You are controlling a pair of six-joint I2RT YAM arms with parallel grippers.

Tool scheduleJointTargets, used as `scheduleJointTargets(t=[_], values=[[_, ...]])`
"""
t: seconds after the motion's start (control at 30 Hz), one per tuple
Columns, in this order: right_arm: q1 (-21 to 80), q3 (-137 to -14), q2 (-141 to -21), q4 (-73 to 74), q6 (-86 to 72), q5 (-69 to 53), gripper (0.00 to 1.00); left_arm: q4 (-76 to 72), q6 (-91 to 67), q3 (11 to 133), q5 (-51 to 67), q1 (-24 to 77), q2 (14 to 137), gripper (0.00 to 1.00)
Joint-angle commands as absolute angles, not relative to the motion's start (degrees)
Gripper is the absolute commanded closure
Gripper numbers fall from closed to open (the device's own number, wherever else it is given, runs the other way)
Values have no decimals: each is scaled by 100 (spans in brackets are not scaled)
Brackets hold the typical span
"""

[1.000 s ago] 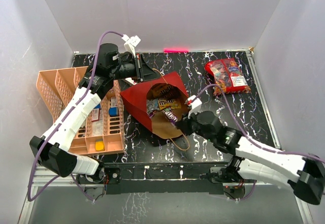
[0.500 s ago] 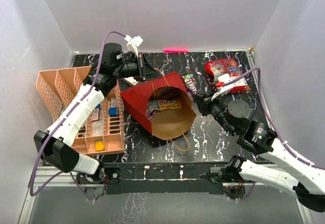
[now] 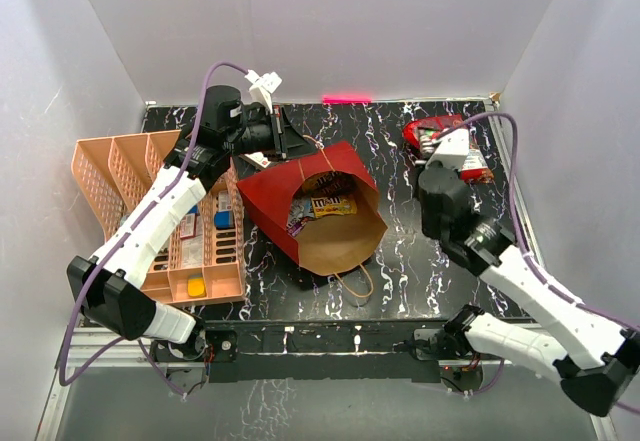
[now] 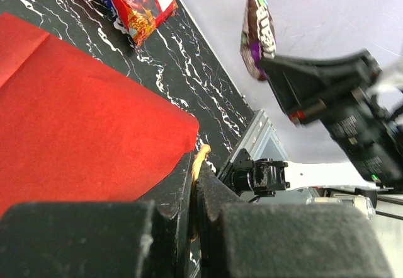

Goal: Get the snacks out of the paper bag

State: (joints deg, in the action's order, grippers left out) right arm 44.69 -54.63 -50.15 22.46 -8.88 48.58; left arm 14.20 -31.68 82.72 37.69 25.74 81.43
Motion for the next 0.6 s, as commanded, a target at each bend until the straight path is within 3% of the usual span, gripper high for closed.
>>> scheduleJointTargets(t=[0.0, 0.33, 0.57], values=[[2882, -5575, -5470, 2189, -1236, 4398, 90, 1347, -3164, 8277, 3802, 2604, 7928, 100], [-525, -4437, -6673, 1402, -1944, 2161, 90, 1160, -3364, 8658, 3875, 2602, 8008, 100], [-1206, -3627, -7419, 456, -2208, 1804, 90, 997, -3548, 8761, 4023, 2602, 8053, 100]])
